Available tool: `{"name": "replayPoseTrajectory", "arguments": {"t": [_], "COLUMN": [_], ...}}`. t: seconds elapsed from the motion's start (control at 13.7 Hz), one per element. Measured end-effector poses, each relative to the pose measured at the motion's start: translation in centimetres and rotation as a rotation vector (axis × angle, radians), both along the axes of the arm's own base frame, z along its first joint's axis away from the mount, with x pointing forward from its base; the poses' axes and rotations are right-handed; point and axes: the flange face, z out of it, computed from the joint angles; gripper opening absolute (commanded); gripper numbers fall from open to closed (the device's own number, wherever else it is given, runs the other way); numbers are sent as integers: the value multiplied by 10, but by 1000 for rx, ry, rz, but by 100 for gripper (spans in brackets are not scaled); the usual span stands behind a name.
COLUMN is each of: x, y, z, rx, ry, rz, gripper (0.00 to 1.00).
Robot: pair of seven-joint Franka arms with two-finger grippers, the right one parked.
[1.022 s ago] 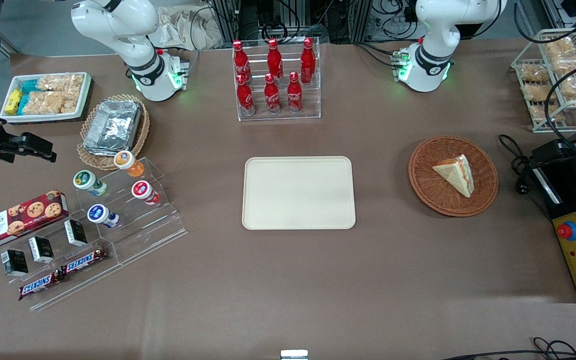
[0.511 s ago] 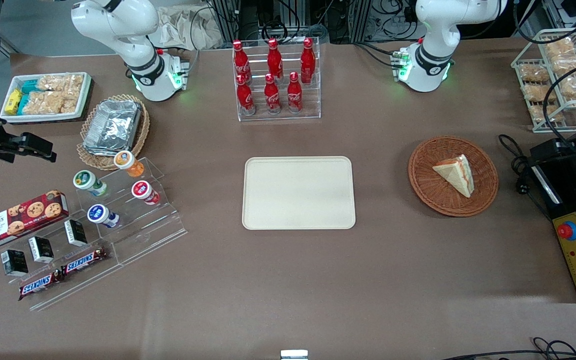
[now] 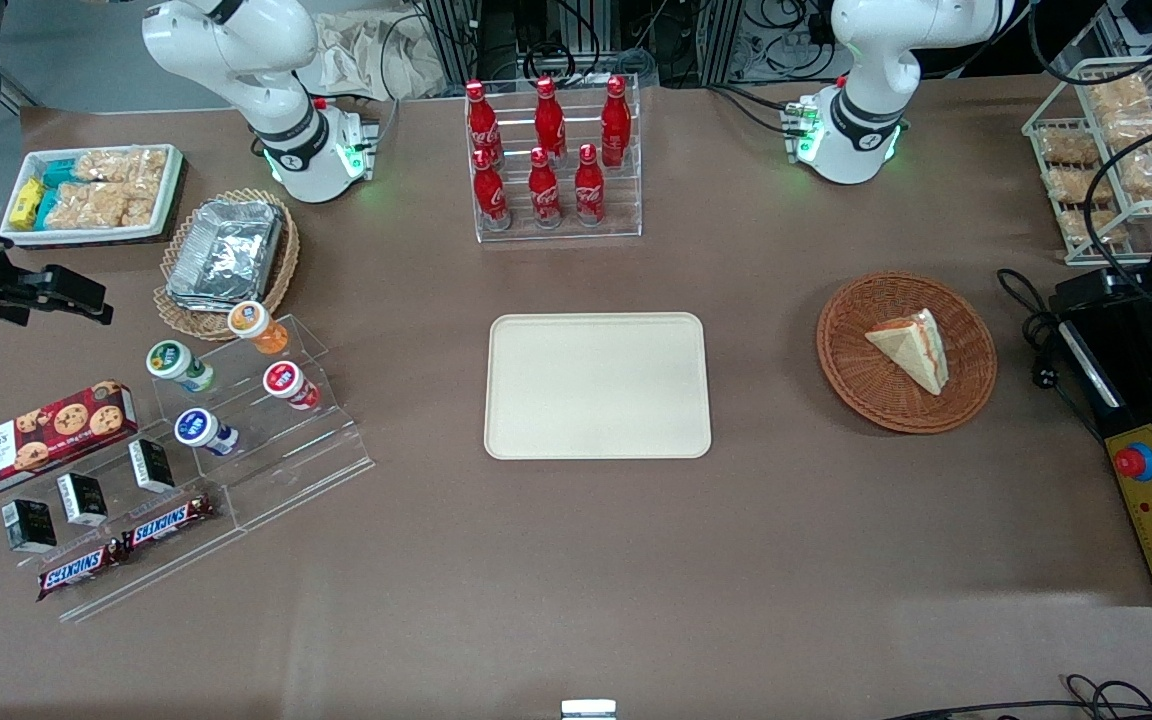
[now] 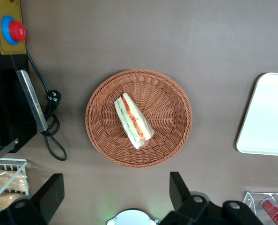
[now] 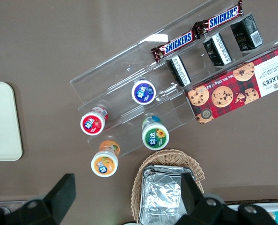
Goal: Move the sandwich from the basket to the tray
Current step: 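Lower the open left gripper over the wrapped sandwich in the basket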
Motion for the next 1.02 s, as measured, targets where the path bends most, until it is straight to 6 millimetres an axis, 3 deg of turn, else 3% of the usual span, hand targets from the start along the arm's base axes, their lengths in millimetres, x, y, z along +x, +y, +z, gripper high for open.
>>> {"name": "replayPoseTrajectory", "arguments": {"t": [0.15, 0.44, 1.02], "x": [-18, -62, -84], "y": [4, 4, 8], "z": [-24, -91, -173], "rx": [-2, -10, -83], "ry": [-38, -53, 16], "rz": [53, 184, 455], "gripper": [100, 100, 100]}}
